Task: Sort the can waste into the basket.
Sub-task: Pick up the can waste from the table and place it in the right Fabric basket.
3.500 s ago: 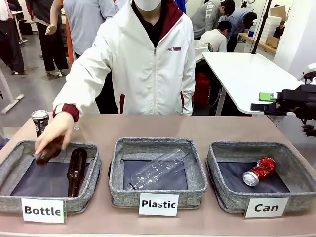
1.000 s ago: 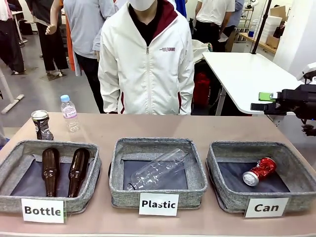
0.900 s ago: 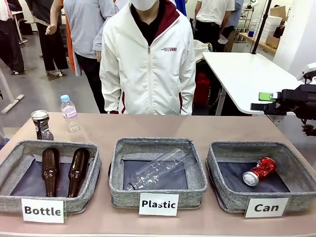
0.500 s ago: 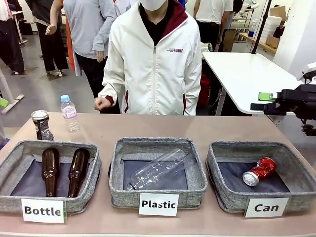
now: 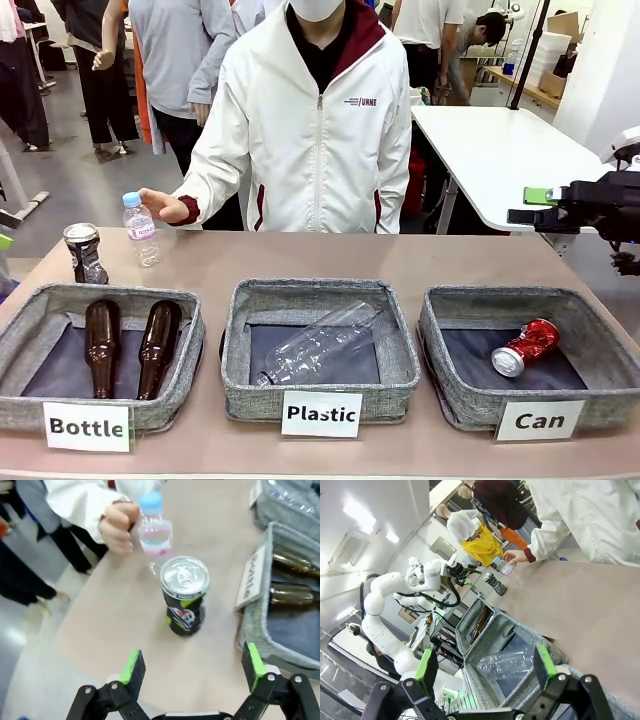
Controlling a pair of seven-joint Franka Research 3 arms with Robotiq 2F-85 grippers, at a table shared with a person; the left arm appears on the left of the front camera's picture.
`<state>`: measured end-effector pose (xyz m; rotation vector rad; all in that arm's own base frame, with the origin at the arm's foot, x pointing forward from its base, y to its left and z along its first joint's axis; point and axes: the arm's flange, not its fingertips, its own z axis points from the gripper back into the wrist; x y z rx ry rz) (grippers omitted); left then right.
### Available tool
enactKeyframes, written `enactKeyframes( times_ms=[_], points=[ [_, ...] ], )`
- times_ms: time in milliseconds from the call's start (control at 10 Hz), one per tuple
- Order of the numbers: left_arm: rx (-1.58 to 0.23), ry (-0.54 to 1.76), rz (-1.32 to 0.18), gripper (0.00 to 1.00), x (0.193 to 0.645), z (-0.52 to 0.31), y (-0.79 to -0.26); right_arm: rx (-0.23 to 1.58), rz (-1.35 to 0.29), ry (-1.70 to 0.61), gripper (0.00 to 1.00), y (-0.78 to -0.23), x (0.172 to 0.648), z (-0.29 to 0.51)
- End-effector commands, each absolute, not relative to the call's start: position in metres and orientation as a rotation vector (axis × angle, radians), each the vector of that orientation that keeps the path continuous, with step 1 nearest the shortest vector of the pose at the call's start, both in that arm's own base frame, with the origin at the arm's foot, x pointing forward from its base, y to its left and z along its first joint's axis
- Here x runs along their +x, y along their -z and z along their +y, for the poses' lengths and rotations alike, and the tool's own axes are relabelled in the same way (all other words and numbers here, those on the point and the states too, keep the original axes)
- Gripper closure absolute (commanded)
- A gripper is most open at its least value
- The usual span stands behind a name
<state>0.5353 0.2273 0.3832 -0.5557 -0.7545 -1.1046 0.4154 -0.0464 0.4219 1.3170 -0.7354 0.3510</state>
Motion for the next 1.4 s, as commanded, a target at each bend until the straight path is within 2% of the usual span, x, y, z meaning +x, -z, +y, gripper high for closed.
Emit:
enactKeyframes(
  times_ms=[0, 300, 400, 500, 600, 800, 1000, 1100, 1300],
  points=[
    [-0.55, 1.081, -0.936, 0.0, 0.546, 0.226, -0.372, 1.324, -0.739, -0.358, 0.0, -0.425, 0.417, -0.048],
    [-0.51, 1.155, -0.99, 0.0, 0.56, 0.213, -0.357, 1.324, -0.739, -0.358, 0.0, -0.425, 0.417, -0.048],
    [-0.668, 1.122, -0.9, 0.0, 0.567, 0.211, -0.364, 1.324, -0.739, -0.358, 0.0, -0.425, 0.417, -0.048],
    [-0.537, 1.115, -0.971, 0.0, 0.556, 0.217, -0.361, 1.324, -0.739, -0.358, 0.0, -0.425, 0.417, -0.048],
    [-0.575, 1.126, -0.961, 0.0, 0.559, 0.21, -0.358, 1.324, -0.739, -0.358, 0.0, -0.425, 0.417, -0.048],
    [-0.555, 1.12, -0.895, 0.0, 0.532, 0.297, -0.384, 1.324, -0.739, -0.358, 0.0, -0.425, 0.417, -0.048],
    [-0.574, 1.11, -0.985, 0.0, 0.473, 0.364, -0.403, 1.324, -0.739, -0.358, 0.0, -0.425, 0.417, -0.048],
    [-0.557, 1.093, -1.043, 0.0, 0.461, 0.371, -0.402, 1.324, -0.739, -0.358, 0.0, -0.425, 0.417, -0.048],
    [-0.602, 1.121, -1.059, 0.0, 0.48, 0.342, -0.381, 1.324, -0.739, -0.358, 0.0, -0.425, 0.417, -0.048]
  ],
)
